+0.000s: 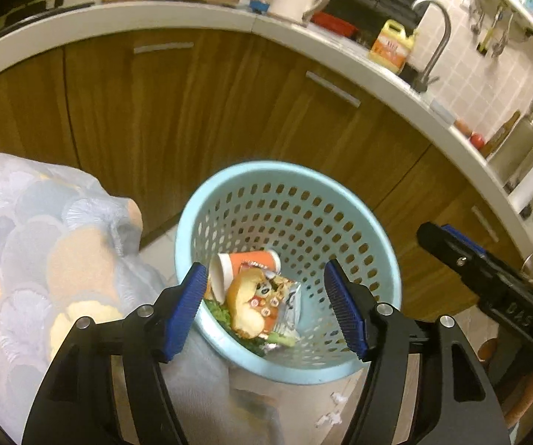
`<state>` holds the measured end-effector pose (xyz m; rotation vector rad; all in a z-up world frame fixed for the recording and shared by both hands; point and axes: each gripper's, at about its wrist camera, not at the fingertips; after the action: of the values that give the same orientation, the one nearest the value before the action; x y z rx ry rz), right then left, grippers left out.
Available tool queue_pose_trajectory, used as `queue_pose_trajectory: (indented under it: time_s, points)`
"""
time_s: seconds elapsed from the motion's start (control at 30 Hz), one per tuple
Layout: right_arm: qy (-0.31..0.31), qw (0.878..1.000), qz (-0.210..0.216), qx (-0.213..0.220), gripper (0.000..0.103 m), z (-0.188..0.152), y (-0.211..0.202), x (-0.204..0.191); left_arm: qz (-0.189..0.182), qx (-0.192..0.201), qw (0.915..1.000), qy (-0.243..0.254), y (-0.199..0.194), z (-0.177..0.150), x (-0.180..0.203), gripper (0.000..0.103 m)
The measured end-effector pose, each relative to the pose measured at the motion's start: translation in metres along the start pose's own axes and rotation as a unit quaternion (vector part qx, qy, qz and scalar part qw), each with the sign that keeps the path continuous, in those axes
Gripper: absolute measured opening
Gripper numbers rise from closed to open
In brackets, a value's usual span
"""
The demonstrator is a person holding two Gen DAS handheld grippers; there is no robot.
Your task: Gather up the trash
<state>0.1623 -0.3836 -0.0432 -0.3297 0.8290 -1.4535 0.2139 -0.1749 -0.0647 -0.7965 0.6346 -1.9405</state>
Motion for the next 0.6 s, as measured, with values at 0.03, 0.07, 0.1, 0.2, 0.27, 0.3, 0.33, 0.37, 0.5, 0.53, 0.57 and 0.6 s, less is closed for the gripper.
queue_pose_trajectory:
  time_s: [0.03, 0.07, 0.1, 0.2, 0.27, 0.3, 0.33, 0.37, 0.5, 0.53, 0.57, 0.6]
  points:
    - [-0.003, 1.0, 0.002, 0.003, 0.067, 0.0, -0.004, -0.003, -0.003, 0.007, 1.0, -0.003, -0.005, 0.0, 0.0, 0.064]
    - [-0.006, 1.0, 0.003, 0.007, 0.067, 0.001, -0.007, -0.006, -0.005, 0.016, 0.9998, -0.005, -0.011, -0.001, 0.0, 0.064]
    - [-0.01, 1.0, 0.003, 0.011, 0.067, 0.002, -0.011, -0.009, -0.004, 0.028, 0.9996, -0.007, -0.021, -0.002, -0.001, 0.064]
    - [-0.022, 0.999, 0.001, 0.027, 0.067, 0.003, -0.027, -0.023, -0.002, 0.047, 0.9989, -0.001, -0.043, -0.004, 0.001, 0.065]
    - [-0.025, 0.999, 0.005, 0.036, 0.067, 0.003, -0.038, -0.031, 0.005, 0.068, 0.9976, 0.004, -0.063, -0.01, 0.001, 0.068]
    - [-0.028, 0.999, 0.008, 0.042, 0.067, 0.002, -0.045, -0.036, 0.008, 0.077, 0.997, 0.005, -0.072, -0.012, 0.002, 0.069]
    - [-0.03, 0.998, 0.009, 0.047, 0.067, 0.002, -0.051, -0.041, 0.011, 0.087, 0.9961, 0.007, -0.082, -0.014, 0.002, 0.072]
    - [-0.033, 0.998, 0.011, 0.052, 0.067, 0.001, -0.057, -0.046, 0.015, 0.097, 0.9952, 0.008, -0.092, -0.017, 0.0, 0.074]
    - [-0.052, 0.996, 0.013, 0.075, 0.067, -0.005, -0.08, -0.072, 0.041, 0.135, 0.99, 0.004, -0.131, -0.032, -0.005, 0.077]
    - [-0.059, 0.995, 0.013, 0.081, 0.067, -0.008, -0.087, -0.082, 0.049, 0.143, 0.9884, 0.002, -0.14, -0.036, -0.007, 0.078]
    - [-0.064, 0.994, 0.013, 0.085, 0.067, -0.01, -0.091, -0.088, 0.057, 0.152, 0.9868, 0.0, -0.147, -0.04, -0.009, 0.079]
    - [-0.069, 0.993, 0.012, 0.091, 0.067, -0.013, -0.097, -0.095, 0.068, 0.162, 0.9845, 0.0, -0.157, -0.045, -0.011, 0.079]
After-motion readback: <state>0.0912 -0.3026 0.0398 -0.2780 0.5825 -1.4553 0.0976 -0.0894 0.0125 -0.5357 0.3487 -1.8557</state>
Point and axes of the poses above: each gripper's, at about its wrist camera, not at the fingertips, and y roughly the way its jaws point, x to its right, z to its top, and after that the axes turned 5 degrees about y, right-handed
